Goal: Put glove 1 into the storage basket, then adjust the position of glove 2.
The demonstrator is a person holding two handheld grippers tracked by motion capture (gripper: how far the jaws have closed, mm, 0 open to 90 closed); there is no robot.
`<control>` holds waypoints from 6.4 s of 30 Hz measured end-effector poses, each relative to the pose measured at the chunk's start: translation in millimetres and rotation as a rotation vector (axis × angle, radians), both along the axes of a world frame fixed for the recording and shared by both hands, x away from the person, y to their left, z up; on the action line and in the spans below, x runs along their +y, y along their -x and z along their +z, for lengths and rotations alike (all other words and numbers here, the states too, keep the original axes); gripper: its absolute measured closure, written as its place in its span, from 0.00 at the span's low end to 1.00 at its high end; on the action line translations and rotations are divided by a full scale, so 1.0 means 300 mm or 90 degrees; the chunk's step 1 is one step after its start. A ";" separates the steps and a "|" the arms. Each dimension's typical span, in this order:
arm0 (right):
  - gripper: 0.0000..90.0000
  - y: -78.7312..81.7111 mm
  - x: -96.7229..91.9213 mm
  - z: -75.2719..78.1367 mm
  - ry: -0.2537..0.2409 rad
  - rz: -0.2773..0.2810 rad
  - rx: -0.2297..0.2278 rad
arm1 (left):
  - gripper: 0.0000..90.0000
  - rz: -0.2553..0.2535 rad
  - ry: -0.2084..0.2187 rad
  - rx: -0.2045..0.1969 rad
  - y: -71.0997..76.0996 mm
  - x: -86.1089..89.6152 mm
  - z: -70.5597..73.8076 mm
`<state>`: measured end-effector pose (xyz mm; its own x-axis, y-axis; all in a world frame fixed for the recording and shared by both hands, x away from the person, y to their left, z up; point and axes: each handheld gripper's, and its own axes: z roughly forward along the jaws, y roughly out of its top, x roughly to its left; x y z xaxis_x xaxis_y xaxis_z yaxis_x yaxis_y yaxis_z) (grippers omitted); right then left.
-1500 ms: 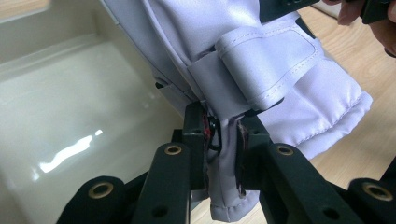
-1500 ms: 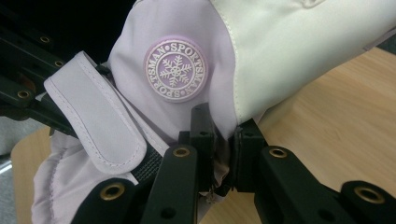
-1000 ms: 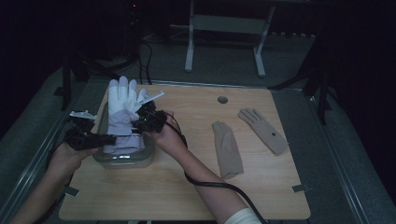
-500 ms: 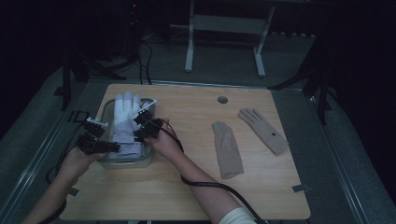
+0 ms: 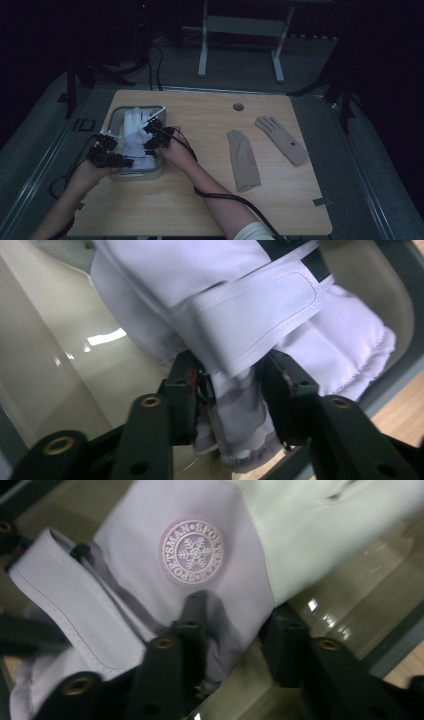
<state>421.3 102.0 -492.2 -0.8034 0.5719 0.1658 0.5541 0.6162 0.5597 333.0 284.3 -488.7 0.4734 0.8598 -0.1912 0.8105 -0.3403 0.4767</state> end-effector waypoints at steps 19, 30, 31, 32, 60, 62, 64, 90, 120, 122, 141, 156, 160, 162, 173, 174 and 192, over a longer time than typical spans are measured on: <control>0.21 0.011 -0.121 0.136 -0.073 0.032 -0.037 | 0.23 0.046 0.095 -0.129 0.072 -0.039 0.099; 0.21 0.027 -0.270 0.159 -0.082 0.011 -0.053 | 0.23 0.010 0.126 -0.168 0.081 -0.173 0.126; 0.21 0.029 -0.280 0.160 -0.080 0.010 -0.056 | 0.23 0.004 0.127 -0.165 0.080 -0.186 0.125; 0.21 0.031 -0.294 0.161 -0.080 0.009 -0.057 | 0.23 -0.001 0.129 -0.166 0.080 -0.200 0.125; 0.20 0.091 -0.639 0.131 -0.064 -0.037 -0.094 | 0.23 -0.133 0.176 -0.194 0.091 -0.528 0.053; 0.19 0.102 -0.665 0.127 -0.066 -0.040 -0.096 | 0.23 -0.147 0.188 -0.197 0.094 -0.545 0.038; 0.17 0.109 -0.686 0.124 -0.070 -0.040 -0.096 | 0.21 -0.156 0.191 -0.200 0.098 -0.559 0.024; 0.16 0.203 -0.980 -0.023 -0.071 -0.072 -0.102 | 0.02 -0.222 0.153 -0.224 0.156 -0.675 -0.151; 0.36 0.264 -1.149 -0.087 -0.055 -0.098 -0.155 | 0.02 -0.194 0.165 -0.294 0.204 -0.649 -0.222; 0.39 0.260 -1.148 -0.078 -0.050 -0.093 -0.159 | 0.02 -0.200 0.166 -0.289 0.205 -0.651 -0.223; 0.47 0.115 -1.069 -0.125 -0.022 -0.092 -0.168 | 0.02 -0.223 0.174 -0.294 0.242 -0.654 -0.227; 0.88 0.130 -1.032 -0.191 -0.021 -0.138 -0.154 | 0.02 -0.228 0.170 -0.299 0.233 -0.669 -0.227; 0.89 0.150 -0.987 -0.135 -0.081 -0.174 -0.127 | 0.02 -0.223 0.168 -0.310 0.238 -0.665 -0.220; 0.89 0.163 -0.955 -0.087 -0.098 -0.183 -0.138 | 0.02 -0.221 0.166 -0.317 0.240 -0.660 -0.216; 0.88 0.212 -0.832 0.032 -0.133 -0.264 -0.198 | 0.03 -0.211 0.175 -0.323 0.241 -0.644 -0.211; 0.88 0.215 -0.821 0.012 -0.122 -0.272 -0.196 | 0.02 -0.211 0.174 -0.322 0.242 -0.642 -0.213; 0.61 0.223 -0.731 -0.201 -0.036 -0.228 -0.141 | 0.02 -0.204 0.177 -0.325 0.237 -0.606 -0.219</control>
<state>354.4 -117.2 -552.4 -0.5750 0.8166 0.0504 0.5905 0.3716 0.7164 262.1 102.5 -554.3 0.7874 0.6126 -0.0691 0.3387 -0.3363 0.8788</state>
